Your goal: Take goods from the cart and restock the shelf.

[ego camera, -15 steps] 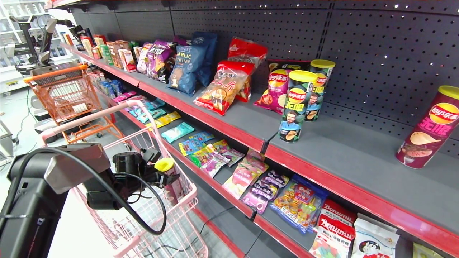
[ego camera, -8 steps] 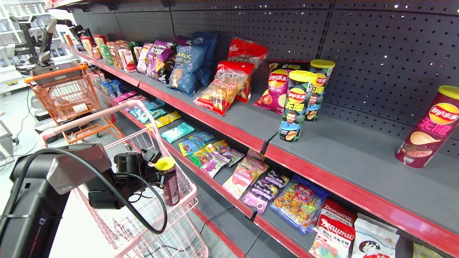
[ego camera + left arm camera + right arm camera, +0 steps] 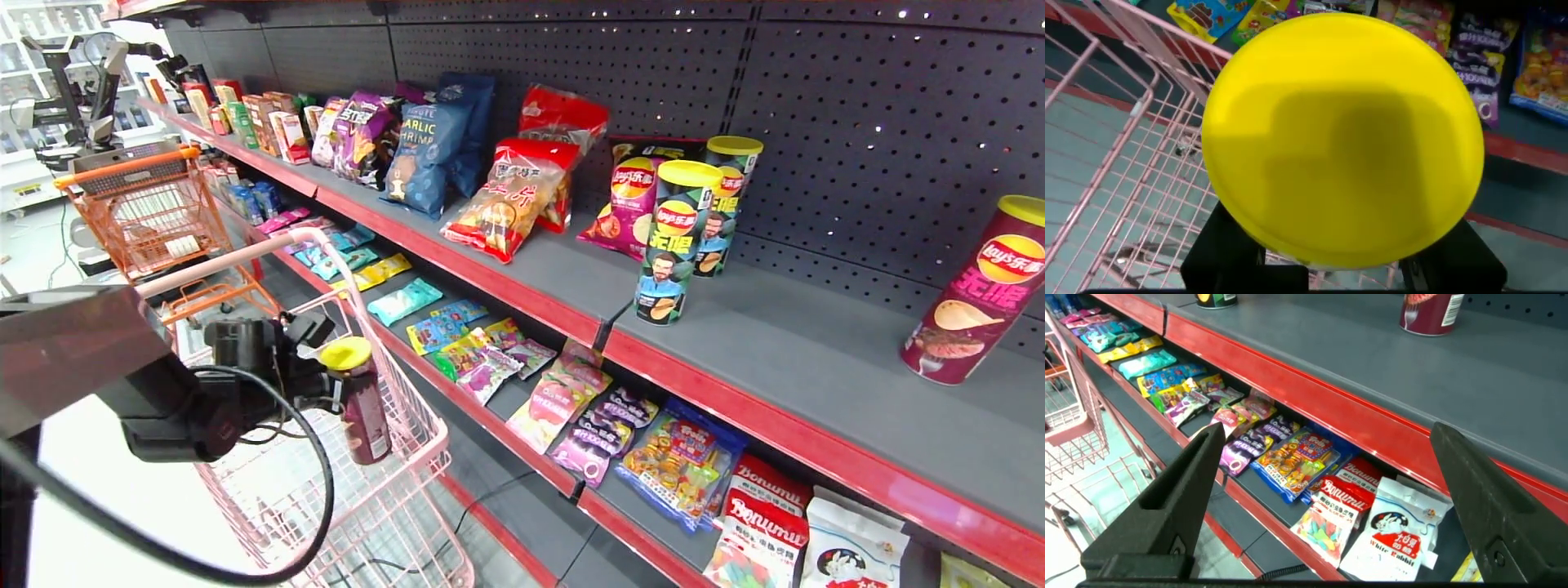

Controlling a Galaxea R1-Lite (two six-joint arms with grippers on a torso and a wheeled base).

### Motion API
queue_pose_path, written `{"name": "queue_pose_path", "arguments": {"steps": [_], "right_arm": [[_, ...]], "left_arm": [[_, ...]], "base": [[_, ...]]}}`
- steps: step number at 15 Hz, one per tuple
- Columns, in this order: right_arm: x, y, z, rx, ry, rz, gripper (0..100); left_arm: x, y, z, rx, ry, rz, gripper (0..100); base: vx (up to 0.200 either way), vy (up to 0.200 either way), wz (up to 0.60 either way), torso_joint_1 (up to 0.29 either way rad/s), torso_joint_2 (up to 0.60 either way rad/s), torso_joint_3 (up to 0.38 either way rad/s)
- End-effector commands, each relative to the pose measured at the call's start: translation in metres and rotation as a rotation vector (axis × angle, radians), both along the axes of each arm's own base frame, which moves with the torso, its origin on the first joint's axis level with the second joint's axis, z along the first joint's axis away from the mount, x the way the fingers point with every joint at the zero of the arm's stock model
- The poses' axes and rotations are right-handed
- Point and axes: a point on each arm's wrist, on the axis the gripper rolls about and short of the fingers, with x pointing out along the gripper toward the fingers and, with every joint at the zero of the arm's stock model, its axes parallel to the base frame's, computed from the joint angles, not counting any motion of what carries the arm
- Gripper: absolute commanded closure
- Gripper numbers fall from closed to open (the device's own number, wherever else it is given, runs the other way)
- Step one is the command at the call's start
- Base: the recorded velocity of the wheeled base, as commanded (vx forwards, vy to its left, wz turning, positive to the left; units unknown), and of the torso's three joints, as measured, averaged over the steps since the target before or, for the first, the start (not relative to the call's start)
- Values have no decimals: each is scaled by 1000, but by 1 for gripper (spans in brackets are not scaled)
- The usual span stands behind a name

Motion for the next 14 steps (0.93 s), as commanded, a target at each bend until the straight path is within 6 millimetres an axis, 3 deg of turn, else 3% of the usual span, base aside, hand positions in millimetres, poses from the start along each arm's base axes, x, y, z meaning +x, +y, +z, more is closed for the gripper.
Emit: {"name": "queue_pose_path", "arguments": {"steps": [1,5,7,8,10,14], "right_arm": [[0,0,0,0,1,0,0],[0,0,0,3,1,0,0],[0,0,0,3,1,0,0],[0,0,0,3,1,0,0],[0,0,0,4,1,0,0],[0,0,0,4,1,0,0]], "left_arm": [[-68,8,102,-42,-48,58,100],[-172,5,190,-38,-126,78,100],[-228,0,212,-36,-148,77,100],[-245,-1,217,-34,-158,80,100],[-263,-2,231,-30,-226,94,100],[-266,1,243,-17,-277,134,100]], "base": [[0,0,0,0,0,0],[0,0,0,0,0,0],[0,0,0,0,0,0],[0,0,0,0,0,0],[0,0,0,47,-116,-62],[0,0,0,154,-365,-203]]}}
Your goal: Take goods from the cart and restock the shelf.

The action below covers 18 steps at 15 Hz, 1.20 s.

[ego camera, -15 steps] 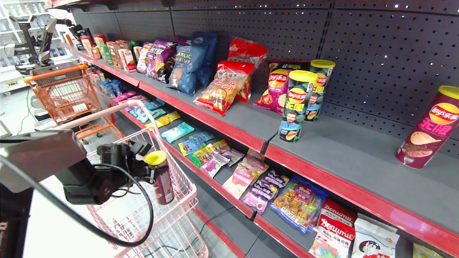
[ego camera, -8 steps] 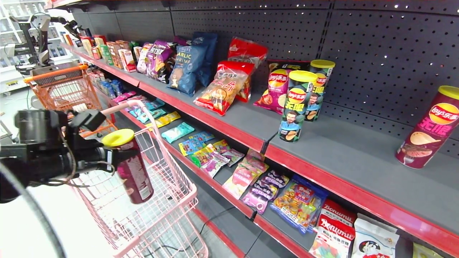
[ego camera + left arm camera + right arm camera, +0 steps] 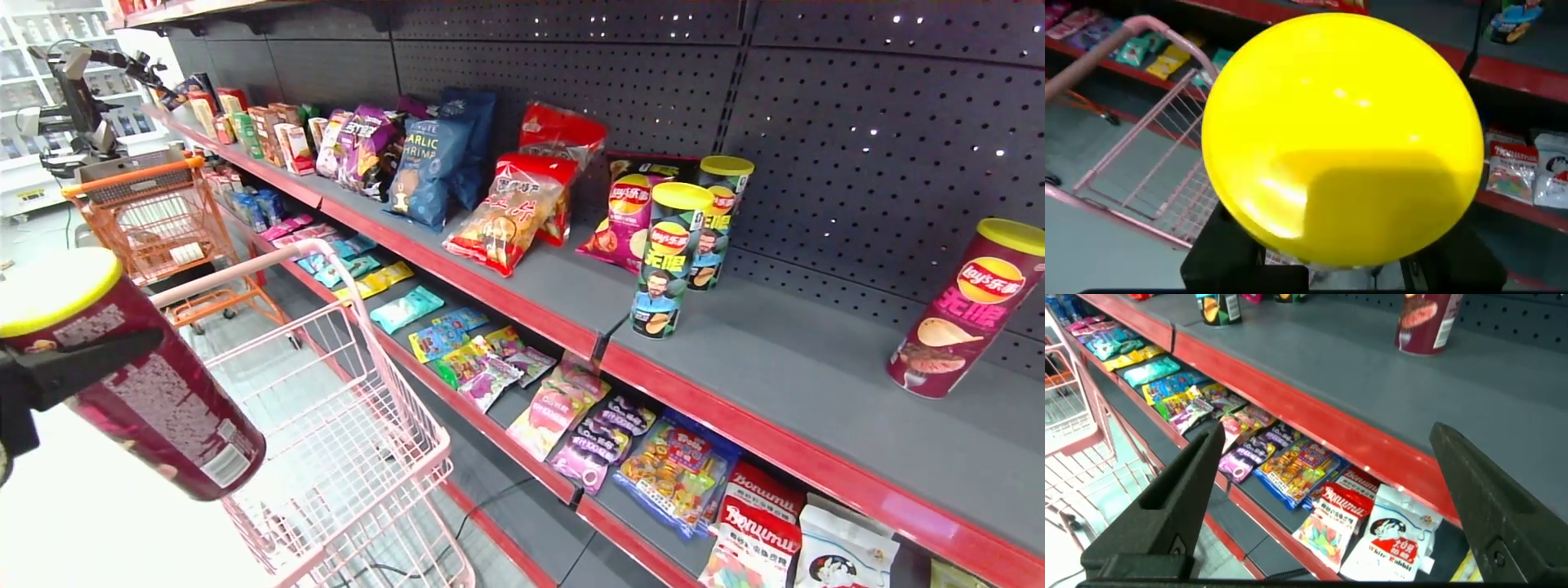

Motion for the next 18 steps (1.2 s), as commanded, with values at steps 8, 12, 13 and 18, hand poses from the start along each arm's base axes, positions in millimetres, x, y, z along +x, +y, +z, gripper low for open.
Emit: {"name": "queue_pose_path", "arguments": {"steps": [8,12,13,18], "right_arm": [[0,0,0,2,1,0,0],[0,0,0,2,1,0,0],[0,0,0,2,1,0,0],[0,0,0,2,1,0,0]], "left_arm": [[-11,4,21,13,-99,45,100],[-7,4,22,14,-95,44,100],[-6,4,23,14,-95,44,100],[-4,4,22,16,-90,41,100]], "base": [[0,0,0,163,-354,-199],[0,0,0,145,-336,-180],[0,0,0,119,-242,-134],[0,0,0,102,-210,-112]]}}
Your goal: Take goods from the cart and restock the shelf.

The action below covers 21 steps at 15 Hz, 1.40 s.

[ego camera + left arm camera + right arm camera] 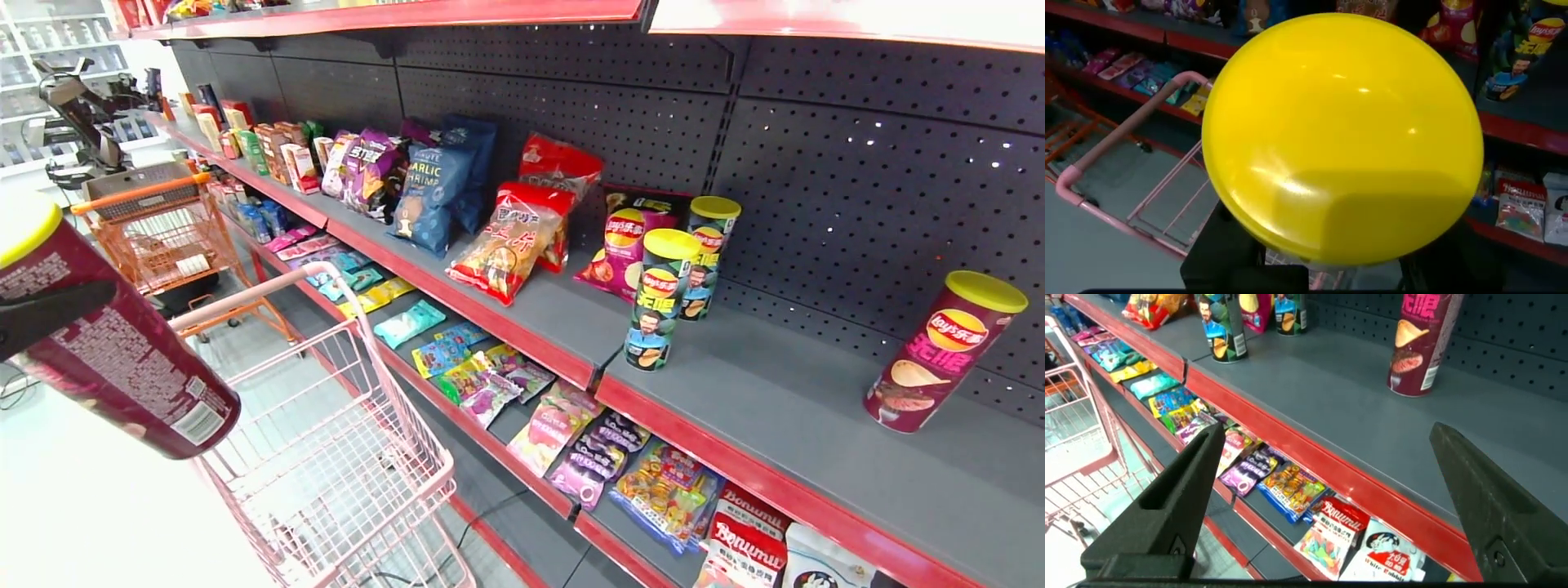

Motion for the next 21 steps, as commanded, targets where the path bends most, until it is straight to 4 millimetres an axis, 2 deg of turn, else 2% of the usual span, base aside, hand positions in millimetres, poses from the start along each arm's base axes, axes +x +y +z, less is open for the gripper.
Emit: {"name": "queue_pose_path", "arguments": {"steps": [1,7,18,21], "right_arm": [[0,0,0,0,2,0,0],[0,0,0,0,2,0,0],[0,0,0,0,2,0,0],[0,0,0,0,2,0,0]], "left_arm": [[2,0,-1,1,8,-1,100],[2,0,-2,3,12,-2,100],[-2,-1,-7,-4,50,-17,100],[-14,-6,-11,-13,84,-62,100]], "base": [[0,0,0,85,-173,-95],[0,0,0,19,-42,-19],[0,0,-600,3,4,0],[0,0,-600,2,-1,4]]}}
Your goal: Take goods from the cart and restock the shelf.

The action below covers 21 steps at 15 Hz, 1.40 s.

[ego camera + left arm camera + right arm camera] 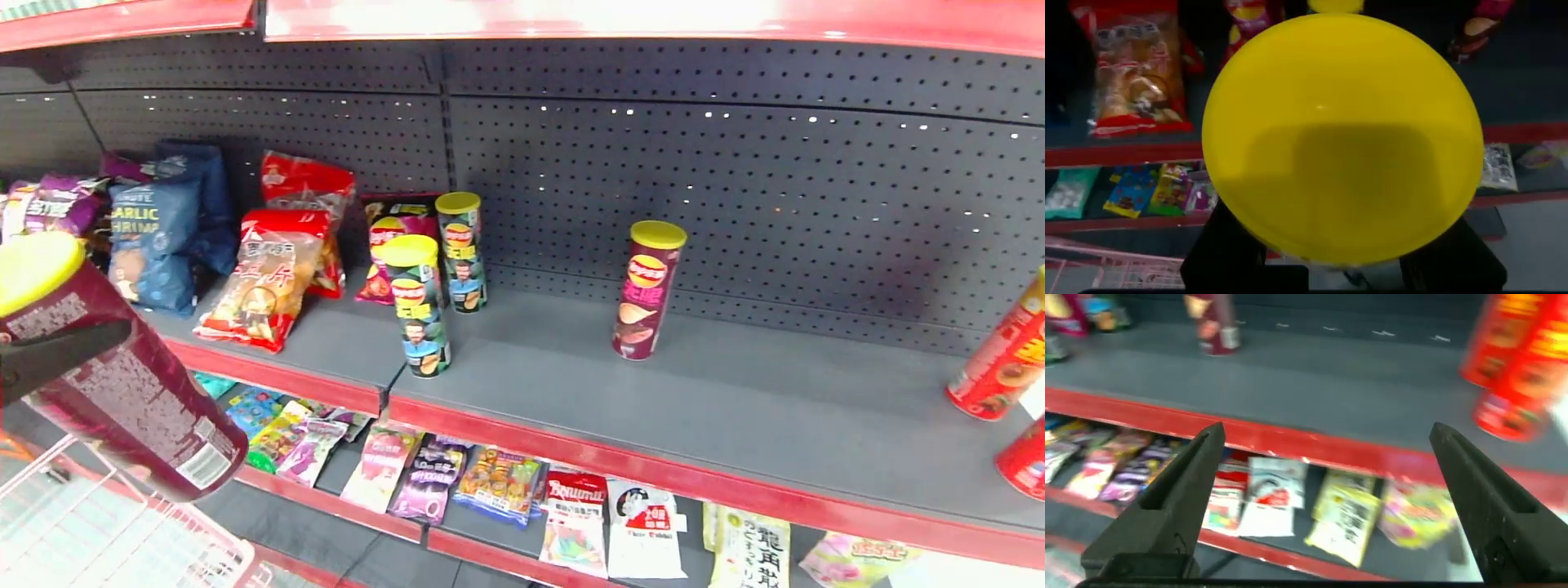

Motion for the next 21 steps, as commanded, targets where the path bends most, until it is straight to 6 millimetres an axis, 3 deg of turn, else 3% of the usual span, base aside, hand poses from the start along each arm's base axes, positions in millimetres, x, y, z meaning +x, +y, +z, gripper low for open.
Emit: {"name": "queue_pose_path", "arguments": {"steps": [1,6,12,16,17,18,19,21], "right_arm": [[0,0,0,0,3,0,0],[0,0,0,-2,3,0,0],[0,0,0,-8,1,12,0],[0,1,0,-12,1,24,0],[-1,2,6,-21,-21,75,0],[6,3,73,12,-4,149,0],[21,3,98,48,43,146,0],[66,5,106,-68,229,206,0]], "left_arm": [[-11,-4,-2,-2,10,-28,100],[-29,-10,-25,-5,51,-79,100],[-50,-14,-66,4,117,-140,100],[-62,-15,-77,-8,111,-187,100],[-68,-15,-79,-7,91,-192,100],[-70,-15,-79,-8,81,-194,100],[-70,-15,-78,-11,80,-193,100],[-70,-15,-78,-4,79,-181,100]], "base": [[0,0,-600,-7,2,7],[0,0,-120,0,1,0],[0,0,0,0,0,0],[0,0,0,0,0,0],[0,0,0,0,0,0],[0,0,0,0,0,0],[0,0,0,0,0,0],[0,0,0,0,0,0]]}}
